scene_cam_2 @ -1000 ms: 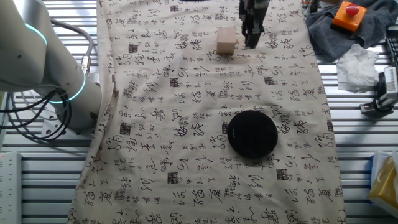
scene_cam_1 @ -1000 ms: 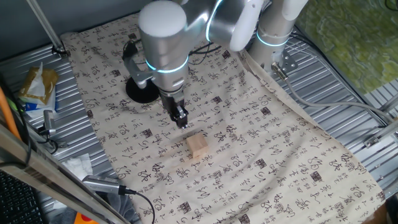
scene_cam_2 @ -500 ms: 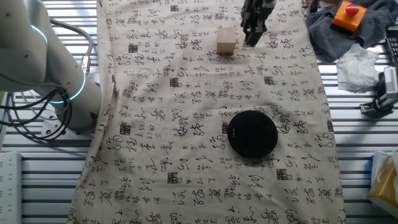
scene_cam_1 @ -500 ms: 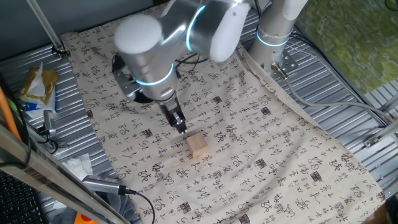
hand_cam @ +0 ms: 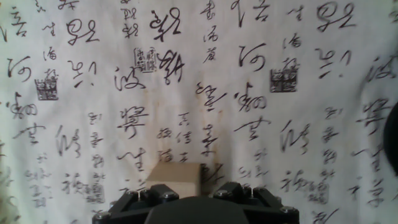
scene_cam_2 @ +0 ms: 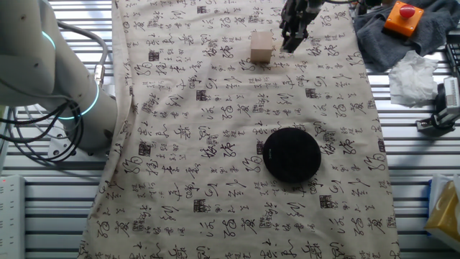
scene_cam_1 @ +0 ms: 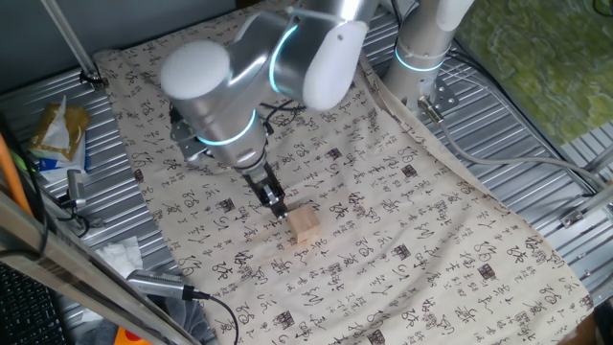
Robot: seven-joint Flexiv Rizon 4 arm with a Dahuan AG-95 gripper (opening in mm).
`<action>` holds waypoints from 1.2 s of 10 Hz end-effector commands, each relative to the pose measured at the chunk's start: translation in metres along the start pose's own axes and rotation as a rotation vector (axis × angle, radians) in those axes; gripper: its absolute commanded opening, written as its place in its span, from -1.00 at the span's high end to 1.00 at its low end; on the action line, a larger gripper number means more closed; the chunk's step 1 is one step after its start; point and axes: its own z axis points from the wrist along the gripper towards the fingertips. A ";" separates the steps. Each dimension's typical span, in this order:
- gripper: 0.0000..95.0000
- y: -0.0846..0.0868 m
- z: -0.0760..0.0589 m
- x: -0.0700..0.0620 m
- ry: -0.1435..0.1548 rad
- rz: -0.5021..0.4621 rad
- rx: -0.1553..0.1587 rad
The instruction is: Place the block on the scale
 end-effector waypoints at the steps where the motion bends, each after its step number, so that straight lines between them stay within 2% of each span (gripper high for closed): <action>1: -0.20 0.004 0.006 0.005 -0.004 0.001 0.004; 9: -0.20 0.016 0.018 0.019 -0.036 0.004 0.005; 12: -0.20 0.017 0.018 0.020 -0.030 0.015 0.010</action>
